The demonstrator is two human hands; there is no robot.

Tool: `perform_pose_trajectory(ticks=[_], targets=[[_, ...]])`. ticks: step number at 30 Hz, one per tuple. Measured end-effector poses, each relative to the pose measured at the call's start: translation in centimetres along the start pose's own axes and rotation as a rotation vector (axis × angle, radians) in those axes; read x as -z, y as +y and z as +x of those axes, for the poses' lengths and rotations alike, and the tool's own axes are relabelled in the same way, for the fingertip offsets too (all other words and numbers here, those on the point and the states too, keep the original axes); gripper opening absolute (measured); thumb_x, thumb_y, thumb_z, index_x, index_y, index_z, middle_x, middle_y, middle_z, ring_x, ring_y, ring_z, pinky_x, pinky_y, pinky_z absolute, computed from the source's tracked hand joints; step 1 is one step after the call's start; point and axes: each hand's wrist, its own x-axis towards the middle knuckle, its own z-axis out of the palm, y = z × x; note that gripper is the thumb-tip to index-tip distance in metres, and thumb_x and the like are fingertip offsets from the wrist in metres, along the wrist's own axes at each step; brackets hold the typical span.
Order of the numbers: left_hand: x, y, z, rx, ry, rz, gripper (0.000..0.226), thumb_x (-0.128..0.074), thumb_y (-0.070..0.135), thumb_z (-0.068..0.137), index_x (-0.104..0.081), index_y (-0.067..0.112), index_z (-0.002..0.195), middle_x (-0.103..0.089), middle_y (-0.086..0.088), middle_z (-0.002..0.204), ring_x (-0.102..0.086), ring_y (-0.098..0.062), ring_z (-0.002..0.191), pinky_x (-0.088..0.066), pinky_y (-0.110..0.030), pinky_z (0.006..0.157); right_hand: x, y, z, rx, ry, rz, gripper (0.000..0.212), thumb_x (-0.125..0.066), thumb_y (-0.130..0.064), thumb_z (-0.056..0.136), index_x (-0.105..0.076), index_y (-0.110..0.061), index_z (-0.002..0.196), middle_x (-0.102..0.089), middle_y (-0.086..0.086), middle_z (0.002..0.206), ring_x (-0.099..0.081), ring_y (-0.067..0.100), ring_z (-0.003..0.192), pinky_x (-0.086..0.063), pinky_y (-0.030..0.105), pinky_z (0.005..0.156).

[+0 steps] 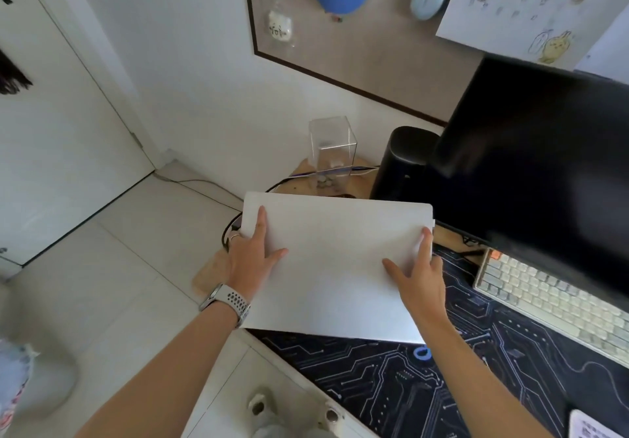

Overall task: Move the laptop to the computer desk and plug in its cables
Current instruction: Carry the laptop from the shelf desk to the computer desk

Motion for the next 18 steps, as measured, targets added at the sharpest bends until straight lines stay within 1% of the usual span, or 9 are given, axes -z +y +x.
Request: perform_pose_trajectory(ticks=[2,4,6,8,11,14,16,18], targets=[[-0.5,-0.2,0.3,0.000,-0.014,-0.008,0.095,-0.064,0.049,0.084,-0.002,0.027,0.153,-0.054,-0.019,0.100,-0.042,-0.030,0.099,-0.043,-0.040,0.085,-0.3,0.2,0.1,-0.013,0.001,-0.006,0.093,-0.066,-0.047,0.081,0.002,-0.041,0.143,-0.045,0.017,0.117,-0.054,0.029,0.088,-0.050,0.040,0.071],[-1.1,-0.3,0.6,-0.006,-0.033,-0.044,0.095,-0.064,0.047,0.084,-0.001,0.026,0.152,-0.051,-0.012,0.095,-0.038,-0.024,0.095,-0.042,-0.039,0.087,-0.6,0.5,0.2,-0.032,-0.001,-0.006,0.093,-0.066,-0.046,0.081,0.003,-0.041,0.143,-0.045,0.018,0.118,-0.054,0.030,0.089,-0.051,0.041,0.072],[-1.6,-0.4,0.6,-0.027,-0.038,-0.047,0.097,-0.065,0.046,0.084,0.000,0.025,0.152,-0.047,-0.005,0.088,-0.040,-0.022,0.090,-0.042,-0.035,0.082,-0.8,0.9,0.3,-0.044,-0.002,-0.002,0.093,-0.067,-0.045,0.080,0.003,-0.042,0.142,-0.045,0.019,0.120,-0.055,0.031,0.092,-0.053,0.044,0.075],[-2.1,-0.4,0.7,-0.048,-0.037,-0.016,0.098,-0.065,0.047,0.083,0.000,0.024,0.152,-0.047,-0.002,0.085,-0.042,-0.021,0.085,-0.039,-0.031,0.076,-0.9,1.2,0.4,-0.055,-0.011,0.019,0.093,-0.068,-0.044,0.080,0.002,-0.043,0.142,-0.044,0.019,0.120,-0.054,0.031,0.094,-0.052,0.043,0.076],[-2.6,-0.2,1.1,-0.064,-0.040,0.010,0.098,-0.066,0.046,0.083,0.000,0.021,0.152,-0.048,0.000,0.081,-0.039,-0.017,0.080,-0.036,-0.029,0.077,-1.1,1.6,0.8,-0.069,-0.015,0.020,0.093,-0.069,-0.042,0.080,0.001,-0.043,0.142,-0.044,0.018,0.118,-0.053,0.029,0.092,-0.050,0.041,0.075],[-3.4,-0.4,1.4,-0.064,-0.044,0.040,0.100,-0.065,0.048,0.083,0.004,0.022,0.152,-0.052,-0.001,0.082,-0.042,-0.019,0.080,-0.035,-0.028,0.077,-1.2,2.0,1.0,-0.074,-0.011,0.015,0.093,-0.069,-0.043,0.080,0.002,-0.044,0.141,-0.044,0.016,0.114,-0.053,0.030,0.091,-0.052,0.045,0.078],[-4.2,-0.8,1.6,-0.040,-0.059,0.048,0.102,-0.065,0.049,0.083,0.007,0.025,0.151,-0.055,-0.006,0.089,-0.042,-0.019,0.082,-0.035,-0.028,0.075,-1.4,2.2,1.2,-0.080,-0.019,0.003,0.094,-0.069,-0.043,0.080,0.003,-0.043,0.142,-0.043,0.015,0.112,-0.053,0.029,0.090,-0.052,0.044,0.077],[-4.8,-1.1,1.7,-0.016,-0.075,0.049,0.103,-0.065,0.050,0.082,0.009,0.028,0.151,-0.056,-0.010,0.095,-0.041,-0.020,0.084,-0.038,-0.030,0.075,-1.5,2.4,1.4,-0.084,-0.028,-0.009,0.095,-0.069,-0.044,0.080,0.003,-0.044,0.142,-0.042,0.014,0.110,-0.054,0.029,0.088,-0.053,0.045,0.076]])
